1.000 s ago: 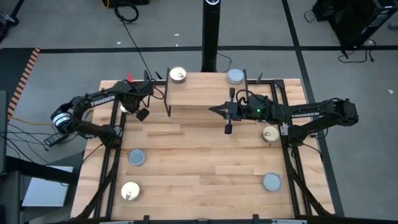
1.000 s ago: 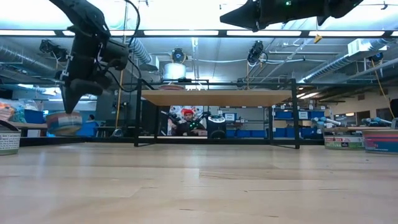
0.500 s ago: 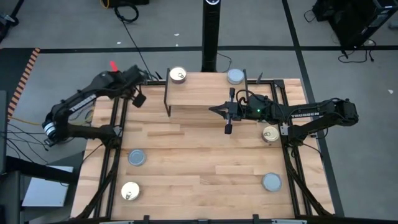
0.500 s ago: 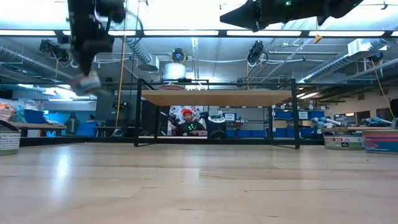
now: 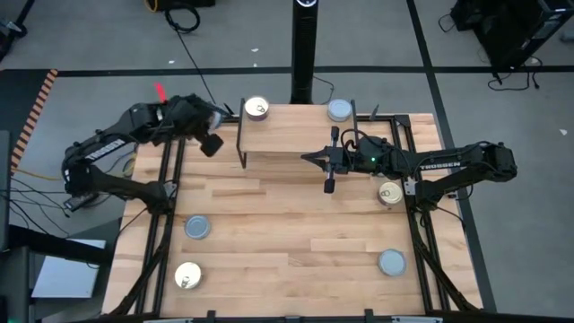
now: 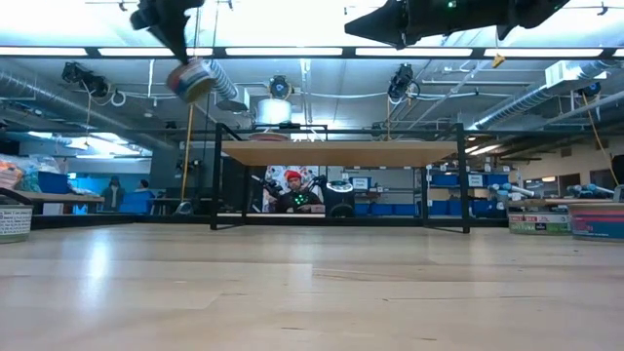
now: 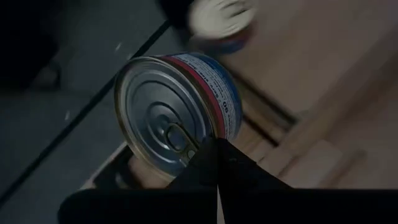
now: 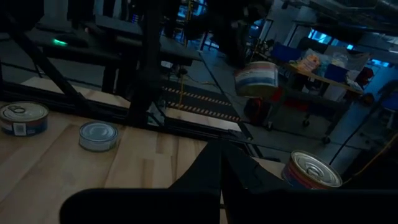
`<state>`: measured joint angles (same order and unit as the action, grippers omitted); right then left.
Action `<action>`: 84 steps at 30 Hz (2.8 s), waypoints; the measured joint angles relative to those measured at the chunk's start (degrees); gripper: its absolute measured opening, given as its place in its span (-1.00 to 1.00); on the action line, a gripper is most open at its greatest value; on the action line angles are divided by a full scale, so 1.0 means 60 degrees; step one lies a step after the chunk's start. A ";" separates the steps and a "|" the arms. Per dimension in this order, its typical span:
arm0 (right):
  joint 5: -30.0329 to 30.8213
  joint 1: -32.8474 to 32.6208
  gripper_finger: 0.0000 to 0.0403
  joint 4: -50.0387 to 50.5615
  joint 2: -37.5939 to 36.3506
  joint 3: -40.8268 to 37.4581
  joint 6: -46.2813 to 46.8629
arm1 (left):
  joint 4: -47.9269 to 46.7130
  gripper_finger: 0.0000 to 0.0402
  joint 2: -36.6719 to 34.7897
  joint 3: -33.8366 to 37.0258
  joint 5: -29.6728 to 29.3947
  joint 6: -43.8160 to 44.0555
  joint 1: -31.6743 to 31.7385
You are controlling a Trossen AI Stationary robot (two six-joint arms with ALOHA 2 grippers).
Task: Stack canned seafood by type on shelf
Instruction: Put the top left blue tuna can on the shelf aligned with the other blue tuna can, then put the bottom right green tuna can on the shelf aligned with the other green tuna can
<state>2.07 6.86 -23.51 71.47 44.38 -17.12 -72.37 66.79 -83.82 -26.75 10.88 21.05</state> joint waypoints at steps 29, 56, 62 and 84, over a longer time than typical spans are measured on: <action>0.0000 0.0003 -0.97 0.0135 -0.0001 0.0000 0.0000 | -0.0240 -1.00 0.4663 -0.2206 0.0040 -0.2208 -0.1285; 0.0000 0.0003 -0.96 0.0087 -0.0001 0.0000 -0.0029 | -0.0109 -0.99 0.5074 -0.2198 0.0758 -0.1875 -0.0739; 0.0000 0.0003 -0.96 0.0087 -0.0001 0.0000 -0.0029 | -0.0086 -0.94 0.5074 -0.2198 0.0909 -0.1785 -0.0694; 0.0000 0.0003 -0.96 0.0084 -0.0001 0.0000 -0.0029 | 0.0176 -0.50 0.5070 -0.2187 0.0420 -0.1803 -0.0702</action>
<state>2.07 6.87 -23.00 71.46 44.38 -17.30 -71.31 97.21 -96.95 -24.23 0.06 16.84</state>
